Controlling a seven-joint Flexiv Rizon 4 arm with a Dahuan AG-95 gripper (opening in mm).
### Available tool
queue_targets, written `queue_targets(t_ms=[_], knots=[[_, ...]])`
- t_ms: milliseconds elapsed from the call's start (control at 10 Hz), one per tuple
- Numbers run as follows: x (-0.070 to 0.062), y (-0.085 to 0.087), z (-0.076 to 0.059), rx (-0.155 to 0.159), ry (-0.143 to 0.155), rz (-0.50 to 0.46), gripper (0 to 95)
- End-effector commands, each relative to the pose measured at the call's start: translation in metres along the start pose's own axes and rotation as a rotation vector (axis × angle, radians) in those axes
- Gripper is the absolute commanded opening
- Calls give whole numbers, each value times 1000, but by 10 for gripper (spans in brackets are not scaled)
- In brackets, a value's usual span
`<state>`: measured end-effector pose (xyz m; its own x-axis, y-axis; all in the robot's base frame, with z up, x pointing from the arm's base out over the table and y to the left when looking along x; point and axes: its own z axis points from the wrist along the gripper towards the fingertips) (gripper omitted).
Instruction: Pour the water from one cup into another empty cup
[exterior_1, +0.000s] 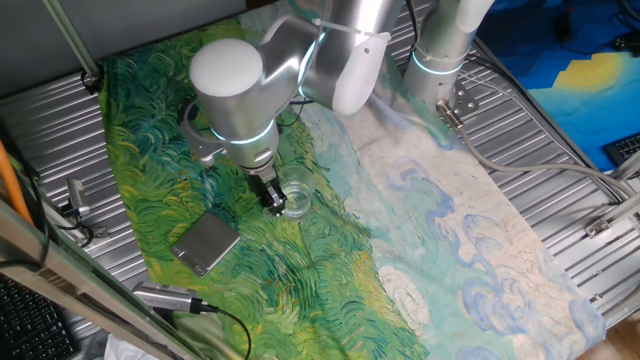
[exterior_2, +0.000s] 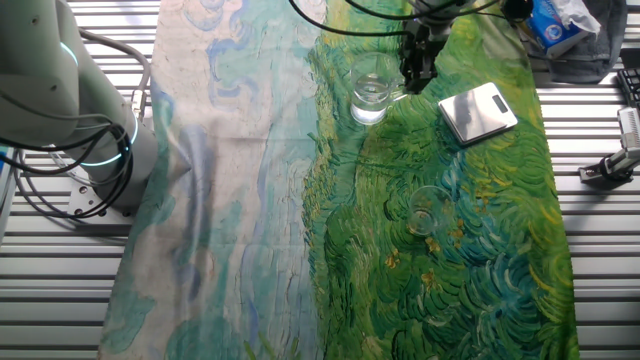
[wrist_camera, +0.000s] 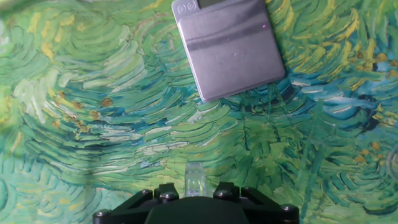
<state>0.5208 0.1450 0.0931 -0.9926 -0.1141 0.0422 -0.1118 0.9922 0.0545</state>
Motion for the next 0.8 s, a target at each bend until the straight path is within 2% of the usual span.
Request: queue_targets(t_ms=[100,600,700,800], knots=[[0,-1,3,2,-3,-3,380],[0,-2,9,7,-10,-13,380],[0,-2,11,7,-11,-13,190],[0,-2,12,8,-12,-13,190]])
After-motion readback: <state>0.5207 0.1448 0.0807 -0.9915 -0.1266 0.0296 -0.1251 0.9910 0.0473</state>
